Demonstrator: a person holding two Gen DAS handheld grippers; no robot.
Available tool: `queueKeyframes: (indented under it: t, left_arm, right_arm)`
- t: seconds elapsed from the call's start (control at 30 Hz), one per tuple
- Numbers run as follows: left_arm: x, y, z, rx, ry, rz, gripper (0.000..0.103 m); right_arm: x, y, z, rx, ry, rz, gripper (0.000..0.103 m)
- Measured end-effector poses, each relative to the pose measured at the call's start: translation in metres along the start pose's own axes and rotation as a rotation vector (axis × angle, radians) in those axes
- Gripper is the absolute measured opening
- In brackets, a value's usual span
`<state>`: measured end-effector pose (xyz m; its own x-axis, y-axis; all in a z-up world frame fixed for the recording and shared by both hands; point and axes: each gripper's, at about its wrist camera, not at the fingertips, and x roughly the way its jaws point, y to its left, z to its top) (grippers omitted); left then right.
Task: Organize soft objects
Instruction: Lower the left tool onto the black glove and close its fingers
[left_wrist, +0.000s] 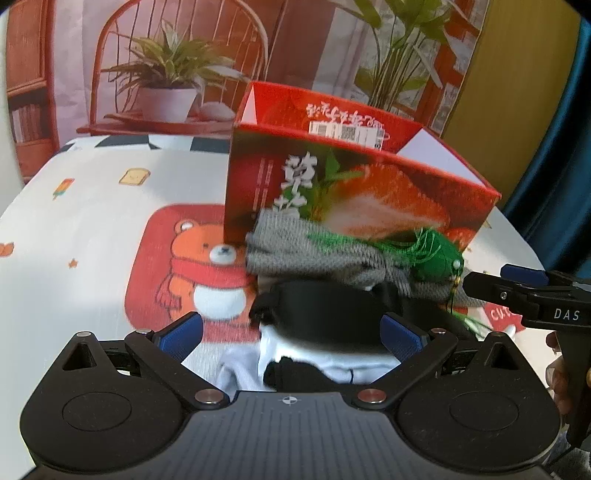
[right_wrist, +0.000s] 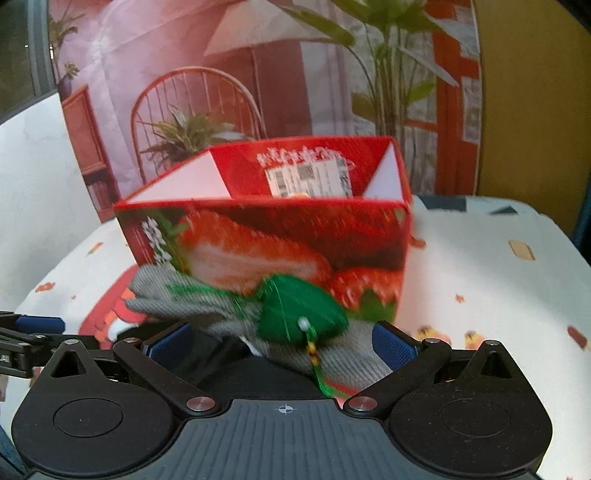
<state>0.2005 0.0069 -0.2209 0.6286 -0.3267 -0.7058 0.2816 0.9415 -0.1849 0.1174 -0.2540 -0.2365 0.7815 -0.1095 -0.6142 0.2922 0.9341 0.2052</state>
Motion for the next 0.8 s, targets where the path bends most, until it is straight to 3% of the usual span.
queueKeyframes:
  t: [0.43, 0.6, 0.8]
  left_arm:
    - [0.003, -0.003, -0.016, -0.003, 0.047, -0.044, 0.100]
    - [0.000, 0.005, -0.020, -0.039, 0.063, -0.064, 0.091]
    - [0.000, 0.013, -0.027, -0.082, 0.068, -0.117, 0.070]
  right_arm:
    - [-0.007, -0.005, -0.036, 0.019, 0.052, 0.017, 0.103]
    - [-0.012, 0.002, -0.040, 0.013, 0.060, 0.047, 0.102]
    - [-0.016, 0.011, -0.044, -0.008, 0.073, 0.069, 0.102]
